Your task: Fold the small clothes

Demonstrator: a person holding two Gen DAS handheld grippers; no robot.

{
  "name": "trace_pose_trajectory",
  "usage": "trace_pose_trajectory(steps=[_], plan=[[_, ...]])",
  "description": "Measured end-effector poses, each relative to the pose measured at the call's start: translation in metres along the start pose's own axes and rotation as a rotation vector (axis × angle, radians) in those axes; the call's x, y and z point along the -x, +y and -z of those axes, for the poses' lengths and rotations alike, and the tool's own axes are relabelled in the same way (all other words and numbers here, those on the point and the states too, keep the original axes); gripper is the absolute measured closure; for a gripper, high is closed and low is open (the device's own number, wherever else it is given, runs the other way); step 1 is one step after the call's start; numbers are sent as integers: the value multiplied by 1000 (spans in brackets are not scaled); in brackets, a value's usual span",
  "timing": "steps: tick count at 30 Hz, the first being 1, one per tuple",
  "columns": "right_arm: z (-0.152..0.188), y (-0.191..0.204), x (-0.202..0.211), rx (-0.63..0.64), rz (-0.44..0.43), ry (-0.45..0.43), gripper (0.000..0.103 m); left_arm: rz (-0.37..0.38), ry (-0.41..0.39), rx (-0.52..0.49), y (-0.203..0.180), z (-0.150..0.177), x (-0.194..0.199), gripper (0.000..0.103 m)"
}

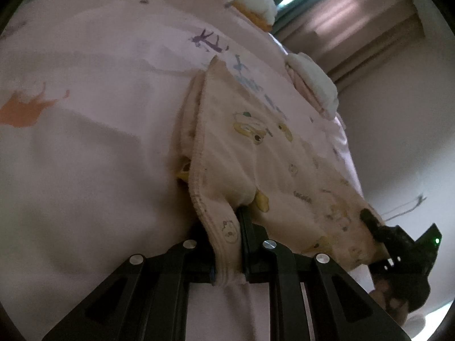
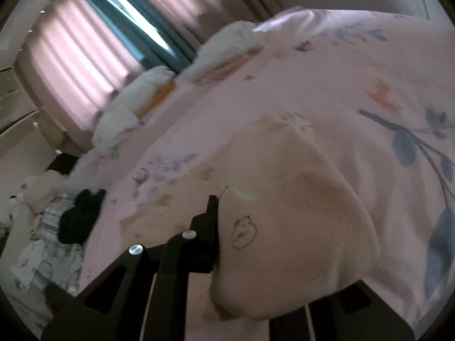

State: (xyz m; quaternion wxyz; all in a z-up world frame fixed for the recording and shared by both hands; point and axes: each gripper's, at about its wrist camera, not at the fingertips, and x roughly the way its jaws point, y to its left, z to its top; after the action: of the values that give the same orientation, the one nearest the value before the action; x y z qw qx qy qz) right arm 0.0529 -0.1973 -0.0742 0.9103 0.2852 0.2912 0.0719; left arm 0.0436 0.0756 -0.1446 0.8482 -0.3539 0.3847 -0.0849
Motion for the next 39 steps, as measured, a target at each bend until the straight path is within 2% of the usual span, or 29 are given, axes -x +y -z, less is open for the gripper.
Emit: trace_pose_trajectory(steps=[1, 4, 7, 11, 14, 16, 18, 19, 21, 24, 28, 30, 32, 34, 36, 39], plan=[[-2, 8, 1, 21, -12, -2, 91, 8, 7, 16, 1, 0, 0, 87], [-1, 31, -4, 120, 30, -1, 91, 7, 17, 32, 1, -1, 2, 87], [3, 46, -12, 130, -51, 38, 91, -4, 15, 31, -1, 0, 4, 87], [11, 76, -25, 136, -140, 89, 91, 15, 14, 82, 6, -3, 7, 87], [29, 102, -36, 166, -210, 159, 91, 28, 18, 108, 13, -5, 11, 87], [49, 121, -49, 244, -252, 223, 91, 31, 16, 109, 15, -6, 13, 86], [73, 133, -62, 330, -213, 275, 91, 25, 11, 107, 18, -5, 17, 86], [86, 136, -70, 390, -174, 298, 91, 16, 5, 103, 18, -5, 19, 86], [103, 133, -80, 426, -134, 327, 90, -20, -16, 92, 19, -5, 24, 86], [103, 128, -79, 413, -152, 308, 90, -69, -65, 59, 21, -5, 36, 86], [94, 139, -67, 468, -165, 325, 87, -28, -50, 88, 31, -8, 38, 86], [101, 142, -63, 542, -144, 335, 82, -9, -42, 111, 35, -10, 38, 86], [110, 137, -63, 556, -129, 346, 82, -6, -41, 132, 38, -12, 38, 86], [109, 134, -56, 538, -146, 334, 81, -25, -65, 147, 38, -13, 41, 86], [105, 135, -48, 501, -191, 340, 76, -77, -112, 152, 41, -14, 48, 86], [105, 143, -39, 481, -256, 371, 76, -152, -165, 138, 45, -18, 55, 86]])
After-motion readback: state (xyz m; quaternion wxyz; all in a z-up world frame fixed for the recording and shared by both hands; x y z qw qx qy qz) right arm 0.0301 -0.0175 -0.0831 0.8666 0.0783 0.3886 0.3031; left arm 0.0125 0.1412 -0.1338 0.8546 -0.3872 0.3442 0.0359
